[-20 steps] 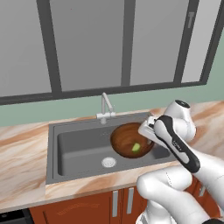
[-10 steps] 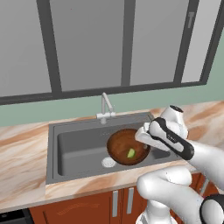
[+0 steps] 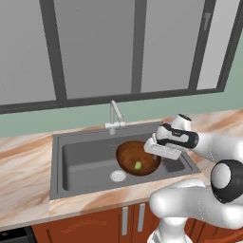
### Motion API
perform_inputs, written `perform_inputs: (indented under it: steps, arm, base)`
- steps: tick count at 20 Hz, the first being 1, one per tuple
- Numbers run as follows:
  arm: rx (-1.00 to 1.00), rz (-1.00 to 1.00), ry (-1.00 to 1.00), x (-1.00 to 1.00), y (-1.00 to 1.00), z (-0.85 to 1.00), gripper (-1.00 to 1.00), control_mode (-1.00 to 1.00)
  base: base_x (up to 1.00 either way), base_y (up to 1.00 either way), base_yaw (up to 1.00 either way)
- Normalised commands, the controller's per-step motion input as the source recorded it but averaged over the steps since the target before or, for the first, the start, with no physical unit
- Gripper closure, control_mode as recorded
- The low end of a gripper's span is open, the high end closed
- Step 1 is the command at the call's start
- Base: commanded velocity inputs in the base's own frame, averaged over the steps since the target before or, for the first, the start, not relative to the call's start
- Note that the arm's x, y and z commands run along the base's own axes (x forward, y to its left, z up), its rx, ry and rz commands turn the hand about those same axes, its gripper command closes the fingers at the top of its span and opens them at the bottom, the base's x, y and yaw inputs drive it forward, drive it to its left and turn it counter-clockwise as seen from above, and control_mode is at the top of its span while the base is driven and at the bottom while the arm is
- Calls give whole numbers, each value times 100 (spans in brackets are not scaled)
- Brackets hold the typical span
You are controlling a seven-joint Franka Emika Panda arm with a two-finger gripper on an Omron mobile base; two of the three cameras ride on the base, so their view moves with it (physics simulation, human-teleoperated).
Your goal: Pick the lemon wedge from the cabinet and place it in the bowl. Then pick the bowl and place it in the sink. Then turn on the sink facuet.
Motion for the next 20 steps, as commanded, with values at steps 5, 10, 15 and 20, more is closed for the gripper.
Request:
perform_inputs:
  steps: [5, 10, 15, 20]
  arm:
    - [0, 2, 2, 0, 26, -37, 100, -100]
    - [0, 0, 0, 9, 19, -10, 100, -100]
    - [-1, -5, -4, 12, 18, -6, 100, -100]
    - [-2, -8, -11, 3, 4, -11, 100, -100]
  base:
    - [0, 0, 0]
    - [0, 0, 0]
    - [0, 0, 0]
    - [0, 0, 0]
